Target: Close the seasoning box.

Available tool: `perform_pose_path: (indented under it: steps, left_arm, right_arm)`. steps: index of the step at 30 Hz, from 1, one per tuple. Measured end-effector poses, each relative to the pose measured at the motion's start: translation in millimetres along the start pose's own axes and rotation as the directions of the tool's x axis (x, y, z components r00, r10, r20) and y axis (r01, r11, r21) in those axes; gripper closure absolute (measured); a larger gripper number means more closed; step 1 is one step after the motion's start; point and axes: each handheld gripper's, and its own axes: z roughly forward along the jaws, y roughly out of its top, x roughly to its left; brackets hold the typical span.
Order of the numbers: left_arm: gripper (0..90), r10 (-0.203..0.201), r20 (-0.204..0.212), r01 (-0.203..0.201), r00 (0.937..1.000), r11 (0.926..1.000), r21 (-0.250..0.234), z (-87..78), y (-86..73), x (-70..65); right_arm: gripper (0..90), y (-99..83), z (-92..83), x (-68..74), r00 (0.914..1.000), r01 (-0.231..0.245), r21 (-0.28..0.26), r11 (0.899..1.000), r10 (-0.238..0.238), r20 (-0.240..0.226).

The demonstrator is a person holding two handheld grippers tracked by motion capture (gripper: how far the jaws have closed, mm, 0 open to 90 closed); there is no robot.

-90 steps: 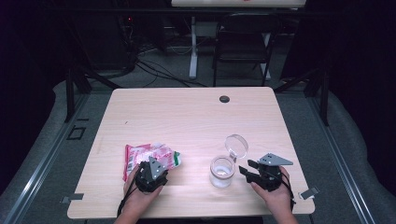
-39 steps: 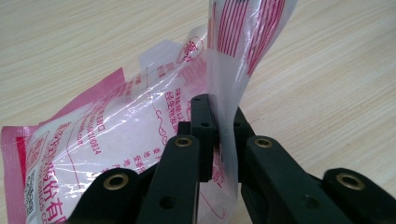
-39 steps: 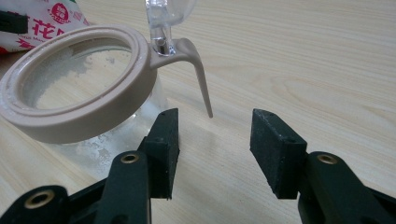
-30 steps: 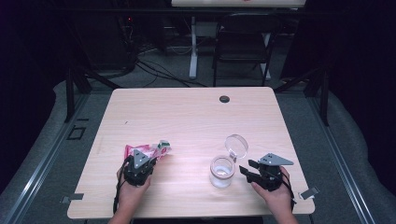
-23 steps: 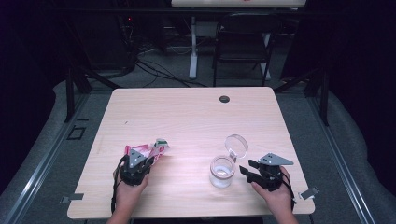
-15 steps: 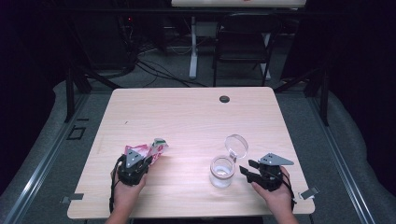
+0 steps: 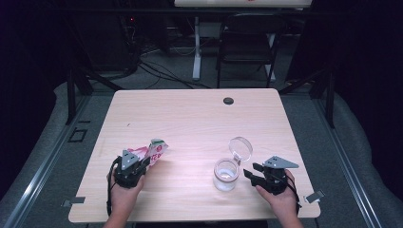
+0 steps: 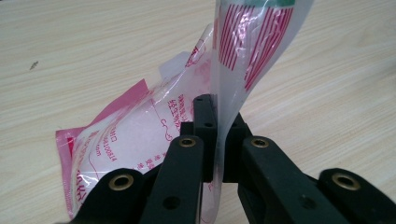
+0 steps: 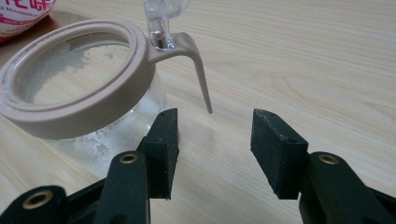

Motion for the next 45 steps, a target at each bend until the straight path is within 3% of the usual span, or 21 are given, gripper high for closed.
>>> perform_pose_path:
  steps: [13, 27, 41, 45]
  left_arm:
    - [89.1, -0.037, -0.008, 0.037, 0.9993, 0.9981, -0.049, -16.2, 4.4, 11.6]
    - [89.2, -0.068, -0.043, 0.064, 0.9968, 0.9939, -0.090, -31.5, 12.3, 27.2]
    - [89.4, -0.077, -0.063, 0.071, 0.9950, 0.9925, -0.100, -38.1, 18.3, 36.5]
    - [89.4, -0.059, -0.069, 0.052, 0.9959, 0.9946, -0.089, -39.0, 20.3, 37.5]
  right_arm:
    - [51.6, 0.1, -0.1, -0.3, 1.0000, 0.002, -0.001, 1.000, -0.002, 0.003]
    - [51.6, 0.1, -0.5, -1.1, 1.0000, -0.003, -0.003, 1.000, 0.003, 0.005]
    - [51.6, 0.0, -0.5, -1.5, 0.9999, -0.004, -0.001, 1.000, 0.004, 0.010]
    - [51.6, 0.0, -0.6, -1.6, 0.9999, -0.005, 0.000, 1.000, 0.005, 0.010]
